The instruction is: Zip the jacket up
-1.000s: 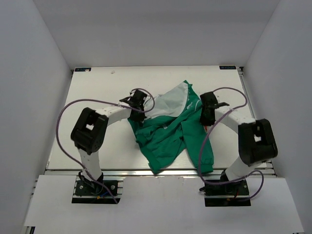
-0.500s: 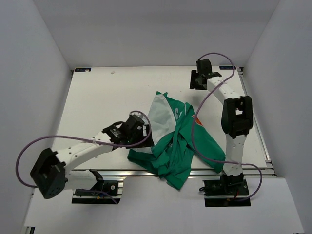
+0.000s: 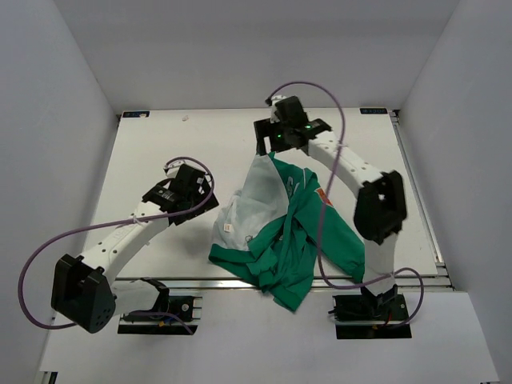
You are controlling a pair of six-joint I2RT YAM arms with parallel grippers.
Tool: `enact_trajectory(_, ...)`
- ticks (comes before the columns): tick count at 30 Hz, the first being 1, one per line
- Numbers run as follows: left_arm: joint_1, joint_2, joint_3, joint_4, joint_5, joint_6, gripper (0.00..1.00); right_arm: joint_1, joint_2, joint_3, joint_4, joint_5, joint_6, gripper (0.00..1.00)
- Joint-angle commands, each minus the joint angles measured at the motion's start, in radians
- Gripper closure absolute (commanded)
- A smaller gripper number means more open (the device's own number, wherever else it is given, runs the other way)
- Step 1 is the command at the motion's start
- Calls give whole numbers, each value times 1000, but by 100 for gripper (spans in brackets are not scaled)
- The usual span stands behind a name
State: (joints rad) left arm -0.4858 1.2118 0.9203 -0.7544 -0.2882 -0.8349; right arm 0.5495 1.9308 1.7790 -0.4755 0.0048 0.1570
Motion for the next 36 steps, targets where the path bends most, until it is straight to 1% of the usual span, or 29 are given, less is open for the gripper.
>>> enact_trajectory(1, -2, -37, -27, 3, -5, 8, 2, -10, 169, 129, -141, 93, 79, 11)
enact_trajectory(3, 3, -49, -41, 9, -3, 8, 2, -6, 248, 178, -166, 113, 111, 11)
enact_trajectory(5, 3, -54, -54, 7, -5, 8, 2, -3, 292, 236, -170, 115, 137, 11)
enact_trajectory(7, 4, -55, -58, 7, -14, 11, 2, 3, 348, 279, -184, 57, 139, 11)
enact_trajectory(8, 6, -57, -58, 4, -17, 13, 2, 15, 361, 310, -186, 29, 135, 14)
enact_trajectory(9, 4, -58, -58, 7, -20, 16, 2, 26, 373, 318, -178, 8, 131, 24)
enact_trajectory(10, 4, -57, -58, 9, -20, 17, 2, 36, 372, 321, -167, 4, 121, 39)
enact_trajectory(11, 4, -55, -57, 13, -20, 22, 2, 61, 367, 324, -157, 3, 116, 61)
enact_trajectory(12, 6, -54, -55, 16, -25, 25, 2, 72, 353, 329, -144, 6, 110, 94)
enact_trajectory(13, 6, -48, -54, 17, -26, 26, 2, 81, 346, 338, -143, 20, 105, 100)
enact_trajectory(15, 6, -41, -49, 18, -34, 28, 2, 101, 314, 388, -150, 18, 95, 100)
enact_trajectory(16, 7, -38, -51, 20, -43, 28, 2, 102, 303, 413, -153, -8, 89, 100)
enact_trajectory(17, 10, -29, -48, 17, -46, 28, 2, 105, 294, 442, -156, -49, 85, 100)
enact_trajectory(20, 32, -20, -21, -12, -68, 20, 2, 113, 272, 598, -141, -169, 76, 100)
enact_trajectory(21, 38, -21, -2, -22, -68, 20, 2, 116, 257, 637, -97, -201, 90, 100)
enact_trajectory(22, 56, -24, 11, -45, -69, 19, 2, 118, 240, 664, -53, -292, 107, 100)
enact_trajectory(23, 64, -31, 24, -60, -71, 16, 2, 119, 214, 649, 7, -354, 130, 100)
enact_trajectory(24, 69, -47, 38, -74, -77, 13, 2, 119, 154, 623, 161, -423, 189, 100)
enact_trajectory(25, 75, -57, 60, -100, -88, 11, 2, 119, 125, 573, 240, -539, 220, 100)
enact_trajectory(26, 75, -70, 72, -115, -110, 5, 2, 119, 73, 570, 312, -572, 242, 100)
enact_trajectory(28, 76, -110, 104, -161, -138, -4, 2, 119, 12, 559, 307, -582, 207, 100)
enact_trajectory(29, 76, -127, 110, -172, -156, -12, 2, 116, -31, 522, 267, -554, 179, 100)
enact_trajectory(30, 76, -142, 114, -178, -158, -16, 2, 109, -137, 461, 250, -521, 152, 100)
enact_trajectory(31, 76, -174, 114, -189, -154, -20, 2, 83, -195, 283, 236, -444, 118, 100)
enact_trajectory(32, 76, -190, 109, -191, -132, -21, 2, 57, -260, 175, 213, -412, 118, 100)
enact_trajectory(33, 76, -205, 104, -194, -123, -21, 2, 23, -379, 63, 200, -384, 122, 100)
enact_trajectory(34, 76, -233, 97, -200, -117, -20, 2, -70, -429, -51, 181, -378, 162, 100)
enact_trajectory(35, 76, -245, 91, -204, -112, -13, 2, -126, -520, -263, 138, -381, 194, 100)
enact_trajectory(36, 76, -256, 92, -212, -108, -9, 2, -188, -561, -356, 109, -391, 220, 100)
